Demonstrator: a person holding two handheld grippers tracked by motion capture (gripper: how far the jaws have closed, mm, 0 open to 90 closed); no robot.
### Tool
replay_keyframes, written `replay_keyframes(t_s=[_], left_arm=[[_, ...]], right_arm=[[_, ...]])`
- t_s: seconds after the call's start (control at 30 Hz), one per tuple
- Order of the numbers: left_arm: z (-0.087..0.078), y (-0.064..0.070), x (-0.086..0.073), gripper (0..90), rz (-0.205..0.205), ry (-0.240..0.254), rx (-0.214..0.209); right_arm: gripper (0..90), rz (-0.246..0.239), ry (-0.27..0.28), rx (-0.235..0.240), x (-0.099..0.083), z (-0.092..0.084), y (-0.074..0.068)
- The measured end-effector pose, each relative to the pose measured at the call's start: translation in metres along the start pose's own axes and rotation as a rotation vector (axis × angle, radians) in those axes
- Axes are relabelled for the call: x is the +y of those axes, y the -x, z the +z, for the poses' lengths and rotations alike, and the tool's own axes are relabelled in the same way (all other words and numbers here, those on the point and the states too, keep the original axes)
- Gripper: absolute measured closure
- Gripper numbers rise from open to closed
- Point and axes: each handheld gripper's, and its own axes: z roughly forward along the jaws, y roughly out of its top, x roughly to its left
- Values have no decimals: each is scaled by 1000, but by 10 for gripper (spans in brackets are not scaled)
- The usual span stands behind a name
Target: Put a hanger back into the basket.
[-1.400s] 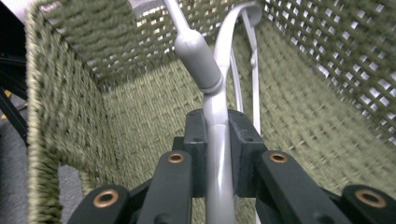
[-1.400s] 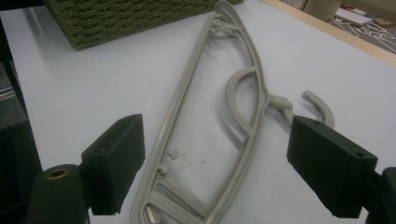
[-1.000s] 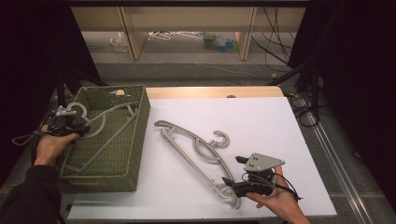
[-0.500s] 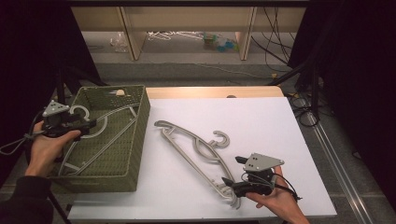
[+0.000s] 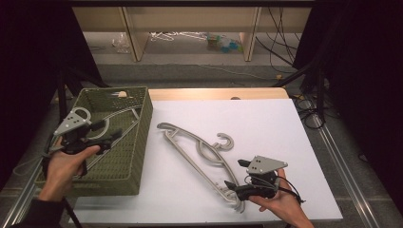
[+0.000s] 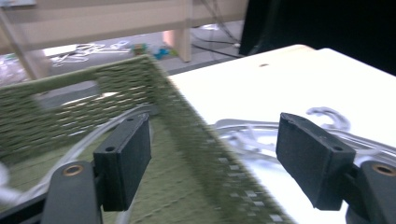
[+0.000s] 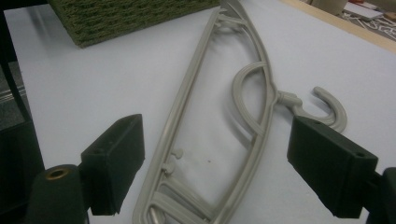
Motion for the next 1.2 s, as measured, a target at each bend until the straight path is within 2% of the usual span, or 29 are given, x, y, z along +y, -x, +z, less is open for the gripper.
replay_keyframes(t_s=[0.1,0.13,0.17,0.27,0.3,0.4,0.47,0.5,0.53,0.63,0.67,0.77,0.9,0.97,1.07,1.17,1.2], left_arm=[[6,19,-3,258,17,10,-47],[6,19,-3,255,17,10,-47],[9,27,-3,254,16,20,-64],[12,39,-4,251,18,15,-77],[12,39,-4,250,18,15,-77],[15,62,-8,250,36,28,-123],[16,67,-9,247,47,25,-134],[18,73,-11,247,59,23,-144],[21,82,-15,247,93,8,-155],[23,88,-19,247,86,-1,-168],[25,93,-22,247,64,5,-184],[24,100,-26,245,50,17,-206],[22,115,-32,236,61,23,-248],[22,117,-33,236,68,25,-250],[22,123,-37,233,52,28,-259],[21,125,-39,229,66,29,-269],[21,127,-40,229,52,24,-268]], right_arm=[[199,-1,4,5,-1,2,0],[199,-1,4,5,-1,2,0],[198,8,1,10,-1,2,0],[197,8,3,15,-1,3,0],[197,7,3,16,-2,3,0],[196,7,4,16,-2,3,0],[196,7,4,15,-3,3,1],[196,5,5,12,-3,3,1],[195,11,4,15,-3,4,1],[195,6,-2,19,-3,4,0],[196,3,2,15,-2,4,0],[195,1,2,17,-2,5,0],[195,10,-2,15,-3,5,1],[195,12,-2,14,-3,5,1],[195,10,-2,6,-3,4,1],[195,5,-2,5,-3,4,1],[195,5,-2,5,-3,4,1]])
